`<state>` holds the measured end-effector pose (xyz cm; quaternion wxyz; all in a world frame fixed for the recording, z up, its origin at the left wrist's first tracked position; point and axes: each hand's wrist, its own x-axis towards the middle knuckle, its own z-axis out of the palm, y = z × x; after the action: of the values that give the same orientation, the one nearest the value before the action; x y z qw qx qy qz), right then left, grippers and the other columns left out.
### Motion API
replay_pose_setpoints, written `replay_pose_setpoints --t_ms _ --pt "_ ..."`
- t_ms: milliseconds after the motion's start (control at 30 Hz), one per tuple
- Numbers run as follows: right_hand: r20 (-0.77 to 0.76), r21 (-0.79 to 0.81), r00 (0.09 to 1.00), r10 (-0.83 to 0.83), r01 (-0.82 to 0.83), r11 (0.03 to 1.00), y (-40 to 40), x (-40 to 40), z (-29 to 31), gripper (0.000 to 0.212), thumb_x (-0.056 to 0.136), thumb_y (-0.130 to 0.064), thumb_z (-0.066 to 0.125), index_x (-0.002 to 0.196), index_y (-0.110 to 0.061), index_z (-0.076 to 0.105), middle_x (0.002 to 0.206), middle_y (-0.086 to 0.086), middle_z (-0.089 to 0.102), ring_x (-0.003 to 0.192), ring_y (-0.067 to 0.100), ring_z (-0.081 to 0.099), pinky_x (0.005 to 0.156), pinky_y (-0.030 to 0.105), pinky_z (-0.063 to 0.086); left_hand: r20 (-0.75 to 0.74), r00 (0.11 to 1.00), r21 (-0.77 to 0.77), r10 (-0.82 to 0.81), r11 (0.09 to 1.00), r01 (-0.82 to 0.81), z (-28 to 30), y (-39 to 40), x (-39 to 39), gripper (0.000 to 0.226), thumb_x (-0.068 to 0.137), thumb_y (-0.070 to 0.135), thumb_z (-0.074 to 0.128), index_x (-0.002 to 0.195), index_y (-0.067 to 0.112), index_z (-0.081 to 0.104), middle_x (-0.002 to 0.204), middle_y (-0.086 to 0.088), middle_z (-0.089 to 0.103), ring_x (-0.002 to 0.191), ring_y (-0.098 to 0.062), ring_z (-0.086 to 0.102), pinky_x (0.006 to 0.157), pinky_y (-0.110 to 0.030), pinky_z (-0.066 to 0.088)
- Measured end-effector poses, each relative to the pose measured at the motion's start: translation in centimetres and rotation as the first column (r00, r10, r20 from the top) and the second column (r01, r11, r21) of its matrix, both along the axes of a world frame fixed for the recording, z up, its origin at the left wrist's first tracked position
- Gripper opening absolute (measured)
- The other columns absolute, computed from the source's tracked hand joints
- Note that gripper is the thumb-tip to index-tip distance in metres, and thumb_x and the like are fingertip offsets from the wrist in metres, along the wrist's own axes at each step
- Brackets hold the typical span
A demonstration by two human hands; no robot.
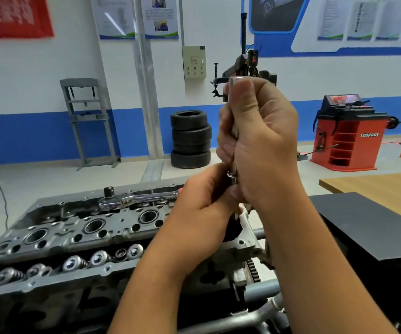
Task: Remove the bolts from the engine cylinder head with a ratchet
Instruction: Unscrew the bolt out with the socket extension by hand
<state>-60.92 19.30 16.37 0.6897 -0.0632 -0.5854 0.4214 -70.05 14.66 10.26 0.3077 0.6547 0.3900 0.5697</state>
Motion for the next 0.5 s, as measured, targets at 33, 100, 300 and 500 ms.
replay_pose_setpoints --t_ms 33,100,300,500 --pt "0.006 0.007 0.997 0.080 -0.080 0.997 0.0 0.2 0.0 0.020 0.108 -0.023 0.050 0.099 -0.006 0.054 0.068 0.008 0.047 0.045 0.011 0.037 0.042 0.024 0.029 0.005 1.000 0.006 0.004 1.000 -0.004 0.0 0.1 -0.1 0.018 0.106 0.003 0.057 0.115 0.011 0.070 0.104 -0.012 0.076 0.096 -0.040 0.068 0.086 -0.053 0.057" --pt "0.030 0.015 0.985 0.171 -0.172 0.985 0.1 0.5 0.1 0.025 0.110 -0.025 0.044 0.100 -0.005 0.056 0.066 0.007 0.047 0.043 0.012 0.034 0.041 0.024 0.024 0.015 0.999 0.046 0.045 0.998 -0.046 -0.2 0.3 -0.1 0.018 0.101 -0.003 0.061 0.109 0.010 0.071 0.097 -0.010 0.078 0.089 -0.031 0.072 0.079 -0.038 0.060" --pt "0.041 -0.038 0.999 -0.034 0.035 0.999 -0.3 0.4 0.1 0.027 0.106 -0.036 0.057 0.105 -0.010 0.062 0.068 0.008 0.067 0.041 0.020 0.050 0.039 0.024 0.040 0.070 0.979 0.126 0.191 0.972 -0.199 -0.6 0.4 0.9 0.033 0.090 -0.007 0.073 0.096 0.025 0.077 0.087 0.007 0.081 0.084 -0.011 0.077 0.073 -0.022 0.060" --pt "-0.033 0.037 0.941 -0.336 0.337 0.941 -1.1 -1.4 -0.4 0.030 0.102 -0.034 0.063 0.086 -0.009 0.057 0.068 0.018 0.055 0.058 0.031 0.050 0.053 0.037 0.046 0.032 0.974 0.138 0.226 0.964 -0.228 -0.7 -0.2 0.9 0.039 0.091 -0.013 0.065 0.073 0.022 0.069 0.061 0.001 0.068 0.050 -0.016 0.055 0.045 -0.027 0.045"
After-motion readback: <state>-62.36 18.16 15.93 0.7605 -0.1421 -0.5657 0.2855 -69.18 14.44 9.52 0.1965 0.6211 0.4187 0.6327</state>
